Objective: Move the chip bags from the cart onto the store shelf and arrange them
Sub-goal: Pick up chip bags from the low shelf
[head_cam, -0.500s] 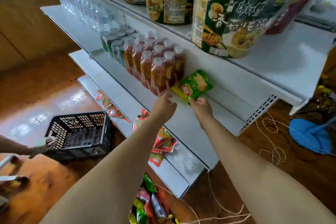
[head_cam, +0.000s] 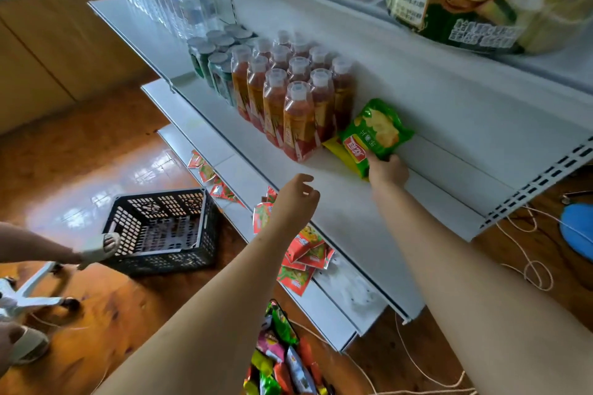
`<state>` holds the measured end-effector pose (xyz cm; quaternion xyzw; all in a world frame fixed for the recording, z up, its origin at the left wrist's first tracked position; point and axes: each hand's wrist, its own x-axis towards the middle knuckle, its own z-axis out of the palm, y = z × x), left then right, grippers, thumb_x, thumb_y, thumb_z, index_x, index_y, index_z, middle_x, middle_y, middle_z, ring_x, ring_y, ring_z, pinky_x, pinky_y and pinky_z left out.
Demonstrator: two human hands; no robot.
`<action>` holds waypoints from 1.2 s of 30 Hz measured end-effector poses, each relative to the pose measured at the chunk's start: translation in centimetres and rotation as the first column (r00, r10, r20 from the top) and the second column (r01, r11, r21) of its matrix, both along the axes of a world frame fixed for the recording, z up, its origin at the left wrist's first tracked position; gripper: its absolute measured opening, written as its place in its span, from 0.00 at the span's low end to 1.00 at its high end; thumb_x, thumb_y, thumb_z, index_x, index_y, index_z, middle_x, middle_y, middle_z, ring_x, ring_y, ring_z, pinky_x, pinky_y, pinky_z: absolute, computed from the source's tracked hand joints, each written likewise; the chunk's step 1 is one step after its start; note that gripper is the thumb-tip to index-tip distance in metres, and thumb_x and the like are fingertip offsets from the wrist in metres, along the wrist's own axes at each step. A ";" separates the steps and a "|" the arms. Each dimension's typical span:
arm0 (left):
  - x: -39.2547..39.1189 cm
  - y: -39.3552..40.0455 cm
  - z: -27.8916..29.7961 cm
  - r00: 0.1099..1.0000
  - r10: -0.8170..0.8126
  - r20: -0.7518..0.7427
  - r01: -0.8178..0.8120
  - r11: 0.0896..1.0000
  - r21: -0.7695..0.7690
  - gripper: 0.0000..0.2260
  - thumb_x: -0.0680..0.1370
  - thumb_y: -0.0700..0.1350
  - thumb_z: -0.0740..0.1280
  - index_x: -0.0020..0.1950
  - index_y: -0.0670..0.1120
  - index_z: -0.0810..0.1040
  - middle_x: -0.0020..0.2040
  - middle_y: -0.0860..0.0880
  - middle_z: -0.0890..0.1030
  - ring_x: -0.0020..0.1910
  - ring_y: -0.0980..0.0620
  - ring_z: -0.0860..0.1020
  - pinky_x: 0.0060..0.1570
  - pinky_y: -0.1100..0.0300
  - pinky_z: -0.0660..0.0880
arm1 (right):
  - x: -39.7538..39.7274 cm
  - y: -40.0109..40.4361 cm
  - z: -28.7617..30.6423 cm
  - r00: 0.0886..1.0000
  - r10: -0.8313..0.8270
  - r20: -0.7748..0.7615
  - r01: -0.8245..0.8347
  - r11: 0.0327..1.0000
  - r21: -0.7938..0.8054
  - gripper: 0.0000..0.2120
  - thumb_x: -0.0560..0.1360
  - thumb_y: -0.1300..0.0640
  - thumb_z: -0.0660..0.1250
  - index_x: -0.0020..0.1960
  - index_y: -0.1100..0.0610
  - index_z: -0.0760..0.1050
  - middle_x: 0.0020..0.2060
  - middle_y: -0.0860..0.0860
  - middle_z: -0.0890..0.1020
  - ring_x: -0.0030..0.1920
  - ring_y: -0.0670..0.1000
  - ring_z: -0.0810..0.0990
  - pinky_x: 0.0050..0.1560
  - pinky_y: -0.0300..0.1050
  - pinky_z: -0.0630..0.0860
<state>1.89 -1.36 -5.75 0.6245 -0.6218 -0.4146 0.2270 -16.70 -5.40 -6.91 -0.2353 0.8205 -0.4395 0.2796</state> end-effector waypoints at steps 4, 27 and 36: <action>-0.2 -0.6 1.3 0.996 0.033 -0.082 -0.033 0.999 0.001 0.20 0.79 0.51 0.65 0.70 0.48 0.71 0.62 0.47 0.80 0.55 0.51 0.78 0.56 0.55 0.76 | 0.4 1.3 0.5 0.986 0.148 0.069 -0.137 0.979 -0.149 0.22 0.73 0.43 0.69 0.56 0.60 0.78 0.53 0.56 0.82 0.51 0.56 0.82 0.50 0.51 0.80; 2.0 -2.0 -0.4 0.857 0.310 -0.411 -0.218 0.942 0.256 0.11 0.77 0.46 0.71 0.57 0.44 0.77 0.46 0.49 0.83 0.43 0.52 0.83 0.44 0.60 0.81 | -2.4 0.3 0.2 0.943 0.276 -0.187 -0.223 0.939 0.263 0.16 0.75 0.53 0.68 0.56 0.63 0.79 0.55 0.63 0.82 0.56 0.61 0.80 0.49 0.48 0.75; 4.4 -2.0 1.5 0.917 0.208 -0.341 -0.156 0.972 0.173 0.11 0.77 0.45 0.71 0.56 0.44 0.76 0.50 0.46 0.83 0.43 0.52 0.83 0.43 0.61 0.80 | -2.1 0.0 1.4 0.982 0.132 -0.137 -0.122 0.989 0.079 0.15 0.73 0.57 0.65 0.57 0.62 0.80 0.54 0.62 0.82 0.57 0.61 0.80 0.49 0.47 0.73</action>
